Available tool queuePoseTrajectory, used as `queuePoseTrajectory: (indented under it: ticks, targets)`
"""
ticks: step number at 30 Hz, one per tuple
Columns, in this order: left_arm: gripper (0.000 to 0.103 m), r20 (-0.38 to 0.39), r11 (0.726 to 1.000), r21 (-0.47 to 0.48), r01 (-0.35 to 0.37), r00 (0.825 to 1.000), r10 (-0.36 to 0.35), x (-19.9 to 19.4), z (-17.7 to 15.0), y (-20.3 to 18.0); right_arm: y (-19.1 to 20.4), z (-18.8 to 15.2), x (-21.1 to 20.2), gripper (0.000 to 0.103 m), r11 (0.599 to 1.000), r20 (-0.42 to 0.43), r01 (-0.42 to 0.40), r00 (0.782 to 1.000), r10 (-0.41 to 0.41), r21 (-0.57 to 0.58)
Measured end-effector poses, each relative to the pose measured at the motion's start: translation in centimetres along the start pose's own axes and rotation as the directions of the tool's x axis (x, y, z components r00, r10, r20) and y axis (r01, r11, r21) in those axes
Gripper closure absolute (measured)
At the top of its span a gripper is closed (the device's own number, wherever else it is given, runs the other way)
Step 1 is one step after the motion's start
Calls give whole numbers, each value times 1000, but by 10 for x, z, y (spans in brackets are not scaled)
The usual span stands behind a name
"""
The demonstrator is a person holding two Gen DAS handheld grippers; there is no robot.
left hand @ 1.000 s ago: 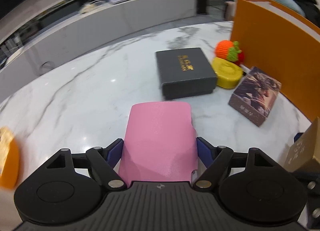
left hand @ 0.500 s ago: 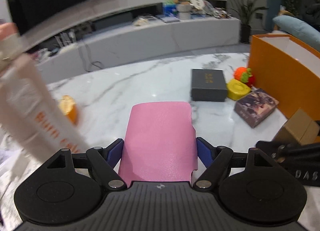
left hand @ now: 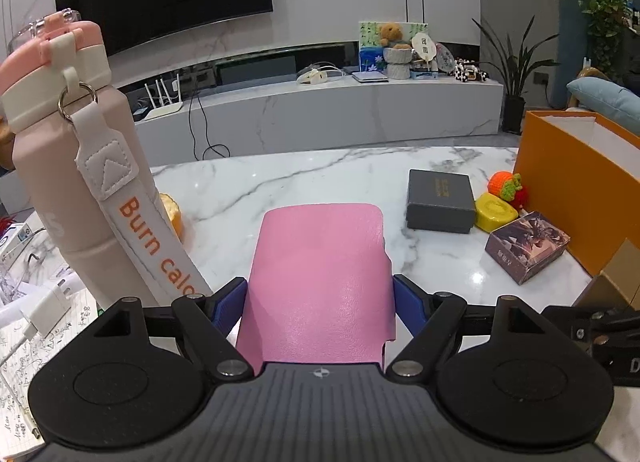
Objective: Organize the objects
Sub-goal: 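Carry the cardboard box with the right tool toward the orange box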
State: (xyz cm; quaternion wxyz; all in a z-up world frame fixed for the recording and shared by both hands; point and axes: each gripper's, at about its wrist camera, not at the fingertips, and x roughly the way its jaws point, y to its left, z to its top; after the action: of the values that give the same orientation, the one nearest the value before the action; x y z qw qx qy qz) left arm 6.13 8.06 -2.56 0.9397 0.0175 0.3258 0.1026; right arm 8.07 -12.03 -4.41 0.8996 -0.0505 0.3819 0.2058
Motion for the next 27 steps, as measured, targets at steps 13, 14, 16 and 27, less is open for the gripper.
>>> queuePoseTrajectory:
  ticks: [13,14,16,27]
  targets:
    - [12,7,997,47,59,998,-59,-5,-6,-11,-40,33,-53,37,987,93,-82,993,70,140]
    - [12,7,997,47,62,998,-63,-5,-6,-11,-47,36,-58,37,985,104,-77,993,62,155]
    - [13,7,996,55,67,998,-67,-5,-5,-11,-62,42,-64,37,980,122,-63,992,41,186]
    - [13,8,995,36,91,996,-91,-4,-3,-5,-179,95,-69,37,907,107,194,962,-250,373]
